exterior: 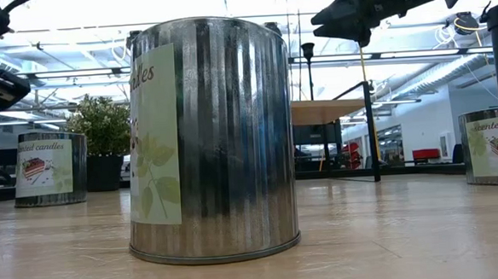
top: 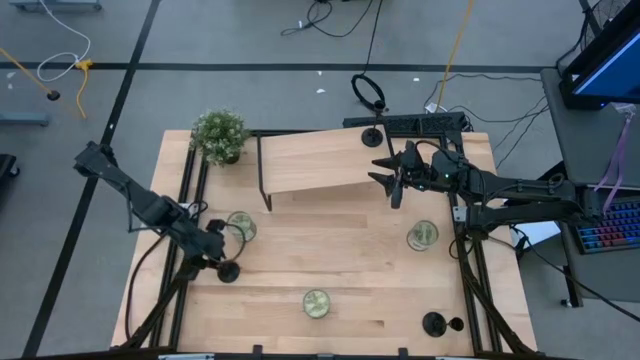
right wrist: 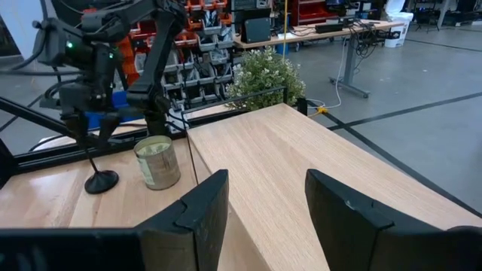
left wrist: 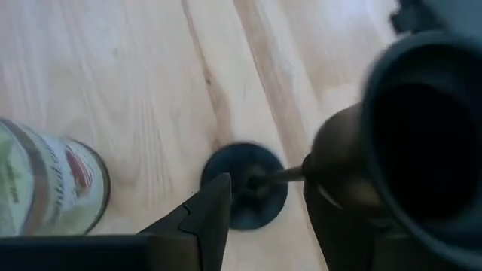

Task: Pick & Place candle stick holders
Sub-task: Put the top black candle holder on the shelf aligned with the black candle holder

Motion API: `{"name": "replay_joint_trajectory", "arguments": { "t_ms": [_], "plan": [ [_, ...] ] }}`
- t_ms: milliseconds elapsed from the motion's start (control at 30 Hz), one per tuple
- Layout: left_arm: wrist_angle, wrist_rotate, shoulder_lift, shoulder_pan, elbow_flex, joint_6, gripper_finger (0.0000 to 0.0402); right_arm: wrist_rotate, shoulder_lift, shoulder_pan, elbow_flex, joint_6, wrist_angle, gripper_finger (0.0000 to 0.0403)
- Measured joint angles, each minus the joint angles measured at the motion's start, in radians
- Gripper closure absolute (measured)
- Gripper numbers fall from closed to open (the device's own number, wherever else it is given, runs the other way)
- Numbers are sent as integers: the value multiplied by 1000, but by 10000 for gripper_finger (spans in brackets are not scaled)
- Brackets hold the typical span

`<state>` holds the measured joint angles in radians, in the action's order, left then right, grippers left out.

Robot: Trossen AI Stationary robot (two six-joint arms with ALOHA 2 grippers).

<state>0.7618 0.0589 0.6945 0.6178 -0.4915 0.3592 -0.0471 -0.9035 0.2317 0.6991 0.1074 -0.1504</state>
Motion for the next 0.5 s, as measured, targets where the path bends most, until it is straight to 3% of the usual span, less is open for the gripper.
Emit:
{"name": "replay_joint_trajectory", "arguments": {
  "t_ms": [100, 300, 367, 500],
  "plan": [
    [-14, 0, 18, 0, 0, -53, 264, 0, 0, 0, 0, 0, 1, 232],
    [-78, -19, 26, 0, 0, -60, 376, -1, 0, 0, 0, -4, 1, 232],
    [-118, -15, 26, 0, 0, -51, 386, -1, 0, 0, 0, -19, 1, 232],
    [-187, -27, 26, 0, 0, -49, 368, -1, 0, 0, 0, -22, 1, 232]
  ]
}}
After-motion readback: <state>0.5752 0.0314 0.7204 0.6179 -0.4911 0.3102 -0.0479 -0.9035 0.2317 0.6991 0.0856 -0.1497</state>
